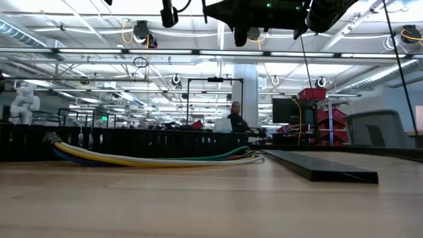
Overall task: Ziptie cables
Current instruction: Wrap the cable wires with black zip tie
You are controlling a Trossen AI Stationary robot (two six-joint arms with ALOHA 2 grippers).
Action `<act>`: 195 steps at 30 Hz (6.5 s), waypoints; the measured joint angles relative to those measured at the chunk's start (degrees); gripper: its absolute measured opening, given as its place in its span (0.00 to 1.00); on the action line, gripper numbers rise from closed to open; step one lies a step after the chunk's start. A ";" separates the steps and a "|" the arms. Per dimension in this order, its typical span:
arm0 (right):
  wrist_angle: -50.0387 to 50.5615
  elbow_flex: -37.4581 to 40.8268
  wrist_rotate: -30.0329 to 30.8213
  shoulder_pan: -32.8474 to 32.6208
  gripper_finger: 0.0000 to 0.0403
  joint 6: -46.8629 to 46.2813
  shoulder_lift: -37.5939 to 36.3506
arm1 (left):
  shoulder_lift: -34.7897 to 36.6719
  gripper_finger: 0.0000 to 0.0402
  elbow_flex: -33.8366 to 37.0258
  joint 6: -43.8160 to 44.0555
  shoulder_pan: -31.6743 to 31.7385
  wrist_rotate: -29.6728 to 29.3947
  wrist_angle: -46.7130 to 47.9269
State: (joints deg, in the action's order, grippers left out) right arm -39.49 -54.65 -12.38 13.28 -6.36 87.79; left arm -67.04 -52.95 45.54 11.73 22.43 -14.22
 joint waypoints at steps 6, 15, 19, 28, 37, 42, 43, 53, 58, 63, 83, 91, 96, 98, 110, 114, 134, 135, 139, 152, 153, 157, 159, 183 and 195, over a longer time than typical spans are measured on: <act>0.06 0.00 -0.17 0.74 0.00 0.24 0.00 | 0.30 0.00 0.00 0.70 0.52 1.18 0.88; 0.14 0.00 -1.55 1.03 0.00 0.86 0.00 | 0.44 0.00 0.00 1.09 1.33 -1.46 0.93; -0.15 0.00 -1.55 1.01 0.00 0.87 0.00 | 0.44 0.00 0.00 2.19 2.65 -1.94 1.27; -0.57 0.00 -1.23 1.42 0.00 1.06 0.00 | 1.16 0.00 0.02 2.23 3.21 -2.06 1.37; -0.51 0.00 -1.51 1.42 0.00 1.96 0.00 | 1.38 0.00 0.02 3.56 3.36 -2.14 0.93; -0.43 0.00 -1.51 1.42 0.00 2.77 0.00 | 1.38 0.00 0.02 5.20 3.34 -1.44 1.05; -0.37 0.00 -1.60 1.41 0.00 2.78 0.00 | 1.38 0.00 0.02 5.22 3.30 -1.44 1.03; 0.90 0.00 -5.34 1.25 0.00 4.69 0.00 | 1.57 0.00 0.02 10.99 3.34 1.62 1.02; 0.86 0.00 -8.41 1.25 0.00 4.73 0.00 | 1.57 0.00 0.02 13.18 3.47 4.00 1.03; 0.82 0.00 -9.05 1.25 0.00 5.42 0.00 | 1.59 0.00 0.02 14.35 4.44 4.60 1.03; 0.65 0.00 -11.26 1.07 0.00 9.01 -0.02 | 1.59 0.00 0.02 29.88 2.26 6.01 -2.95; -0.21 -0.02 -14.93 -1.19 0.00 8.60 -0.02 | 1.64 0.00 0.02 30.48 2.99 3.89 -4.11; -0.17 -0.02 -14.99 -2.70 0.00 7.90 -0.02 | 1.64 0.00 0.02 30.35 2.90 3.88 -3.05; -0.19 -0.02 -14.93 -3.27 0.00 7.64 -0.02 | 1.64 0.00 0.02 29.12 3.27 3.03 -2.22; -0.13 -0.02 -14.79 -3.42 0.00 7.24 -0.02 | 1.62 0.00 0.04 27.00 1.69 2.80 -2.53; -0.03 -0.02 -14.82 -3.08 0.00 7.24 -0.02 | 1.62 0.02 0.04 22.79 0.95 2.61 -2.53; -0.17 -0.02 -14.64 -2.32 0.00 7.02 -0.02 | 1.62 0.32 0.04 23.04 1.42 4.60 -2.36; -0.17 -0.02 -14.64 -2.32 0.00 7.02 -0.02 | 1.62 0.33 0.04 23.00 1.42 4.58 -2.36; -0.17 -0.02 -14.64 -2.32 0.00 7.02 -0.02 | 1.62 0.33 0.04 22.71 1.42 4.49 -2.36; -0.21 -0.02 -14.36 -2.15 0.00 6.80 -0.02 | 1.62 0.33 0.04 19.65 1.73 4.75 -2.34; -0.24 -0.02 -14.36 -2.08 0.00 6.78 -0.02 | 1.62 0.33 0.04 19.68 1.82 4.77 -2.36; -1.06 -0.02 -14.36 -1.68 0.00 6.78 -0.02 | 2.42 0.33 0.04 19.96 2.64 5.34 -2.96; -1.50 -0.02 -14.39 -1.34 0.00 6.78 -0.02 | 3.10 0.33 0.04 19.94 3.03 5.49 -3.86; -1.70 -0.02 -0.69 1.02 0.00 -5.04 -0.04 | 7.46 0.33 0.02 -5.81 7.27 -6.14 3.22; -0.69 -0.02 0.44 -0.33 0.00 -6.40 -0.02 | 4.28 0.33 0.02 -5.35 7.26 -5.77 0.07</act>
State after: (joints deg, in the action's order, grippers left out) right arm -40.18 -54.68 -11.94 12.95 -12.75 87.77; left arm -62.77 -52.93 40.18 18.98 16.67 -14.16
